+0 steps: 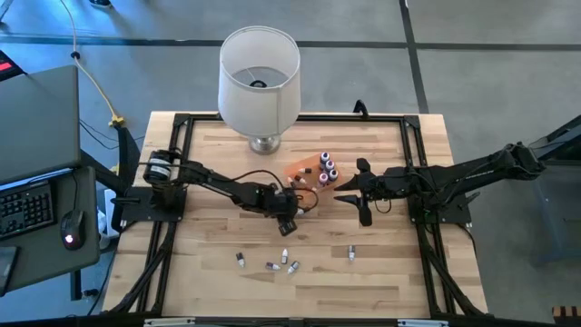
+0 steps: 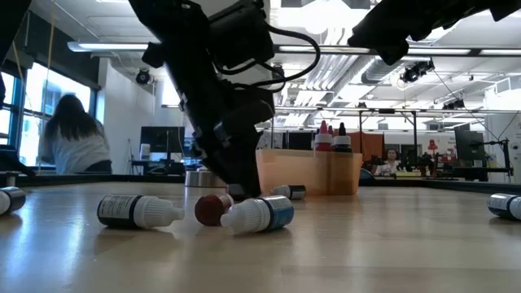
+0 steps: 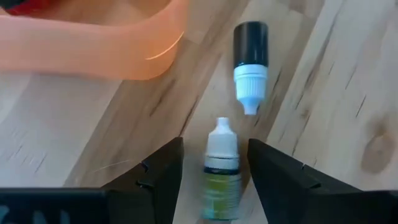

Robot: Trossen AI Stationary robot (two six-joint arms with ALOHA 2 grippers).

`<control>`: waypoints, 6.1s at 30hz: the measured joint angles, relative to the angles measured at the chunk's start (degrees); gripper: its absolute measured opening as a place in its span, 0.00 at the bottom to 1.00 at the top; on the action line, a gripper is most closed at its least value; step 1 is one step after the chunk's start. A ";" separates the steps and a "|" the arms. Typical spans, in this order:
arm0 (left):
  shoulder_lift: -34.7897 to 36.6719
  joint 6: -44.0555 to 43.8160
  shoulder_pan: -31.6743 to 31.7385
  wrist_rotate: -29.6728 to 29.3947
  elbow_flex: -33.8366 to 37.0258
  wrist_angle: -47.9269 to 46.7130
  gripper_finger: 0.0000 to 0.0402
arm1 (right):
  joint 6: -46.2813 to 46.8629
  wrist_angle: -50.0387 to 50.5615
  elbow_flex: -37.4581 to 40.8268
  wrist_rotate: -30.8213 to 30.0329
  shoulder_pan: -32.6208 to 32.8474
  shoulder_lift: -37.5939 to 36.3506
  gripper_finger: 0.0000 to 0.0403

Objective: Pick & Place food coloring
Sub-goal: Put the small green food coloring bottle into the orange bin, then put the small dark green food coloring bottle into the orange bin

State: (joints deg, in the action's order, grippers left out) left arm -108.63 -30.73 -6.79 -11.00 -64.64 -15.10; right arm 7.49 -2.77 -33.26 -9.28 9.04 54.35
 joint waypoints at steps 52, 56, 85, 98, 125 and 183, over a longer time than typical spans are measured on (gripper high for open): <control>1.09 26.71 11.06 -4.51 -12.77 -9.15 0.34 | 0.00 0.10 0.00 -0.02 0.00 0.02 0.28; 1.96 27.89 10.79 -4.48 -13.43 -7.73 0.38 | 0.00 0.41 0.00 0.00 0.02 0.04 0.28; 31.05 11.56 -7.65 -9.52 -2.95 -30.96 0.39 | -12.43 -32.02 3.58 18.71 0.13 21.87 0.28; 43.24 15.53 -14.16 -8.73 17.98 -7.06 0.39 | -19.91 -26.00 3.60 36.97 5.35 26.99 0.28; 44.14 23.44 -14.21 -7.54 18.43 -1.34 0.39 | -28.10 -5.62 4.04 29.18 13.18 35.91 0.28; 44.12 19.92 -14.23 -8.02 18.43 -1.12 0.39 | 83.61 27.69 11.49 32.60 28.44 10.88 0.28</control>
State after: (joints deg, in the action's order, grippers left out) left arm -64.51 -10.81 -21.02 -19.03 -46.22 -16.22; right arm 91.10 24.92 -21.76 23.32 37.48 65.23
